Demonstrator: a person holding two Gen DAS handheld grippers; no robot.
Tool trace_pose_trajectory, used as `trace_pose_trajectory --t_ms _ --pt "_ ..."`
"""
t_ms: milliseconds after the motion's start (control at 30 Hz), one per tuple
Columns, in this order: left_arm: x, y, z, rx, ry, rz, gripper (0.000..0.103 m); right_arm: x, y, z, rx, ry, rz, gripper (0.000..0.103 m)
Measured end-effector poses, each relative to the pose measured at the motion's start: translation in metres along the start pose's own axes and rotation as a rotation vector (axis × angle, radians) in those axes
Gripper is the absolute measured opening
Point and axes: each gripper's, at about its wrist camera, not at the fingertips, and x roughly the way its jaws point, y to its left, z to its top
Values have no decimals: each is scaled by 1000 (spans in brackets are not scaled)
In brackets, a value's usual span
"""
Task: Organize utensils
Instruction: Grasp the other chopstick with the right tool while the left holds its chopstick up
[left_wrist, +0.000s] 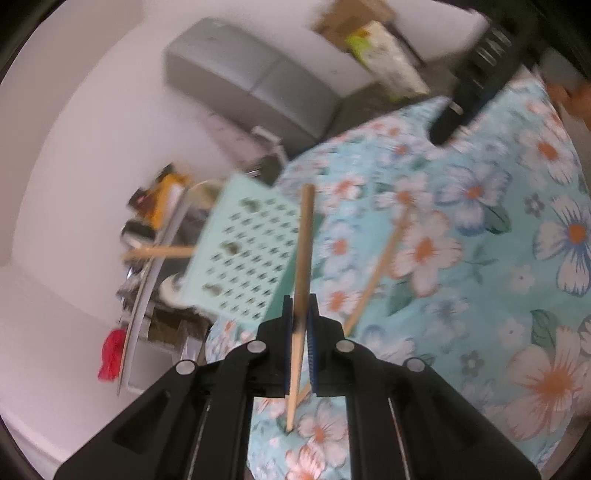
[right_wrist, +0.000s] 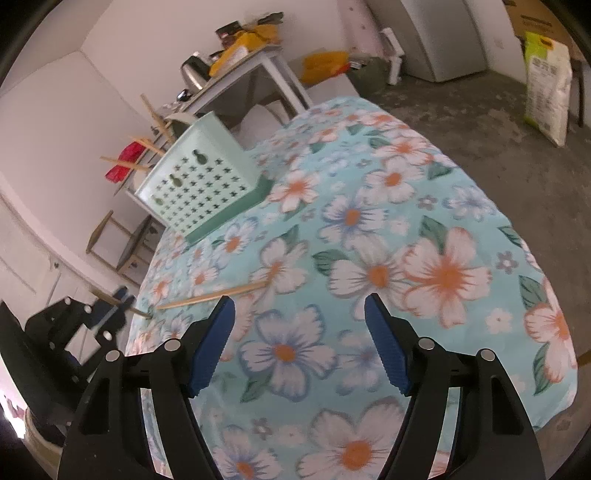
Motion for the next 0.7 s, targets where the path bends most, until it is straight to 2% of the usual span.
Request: trace_pose_trajectory --t_ms 133,300,433,600,700 --pt "-11 30 -11 -140 8 40 6 8 14 -3 0 29 39 65" --pt "-22 61 -29 -312 17 67 6 31 23 -12 48 114 68 57" --pt "-28 79 -43 -441 16 61 6 51 30 -17 77 165 72 55" --pt "-29 98 -59 -580 -13 61 6 72 37 -7 114 165 76 56" --pt "-29 113 -66 -675 -39 46 6 90 38 0 178 166 100 56"
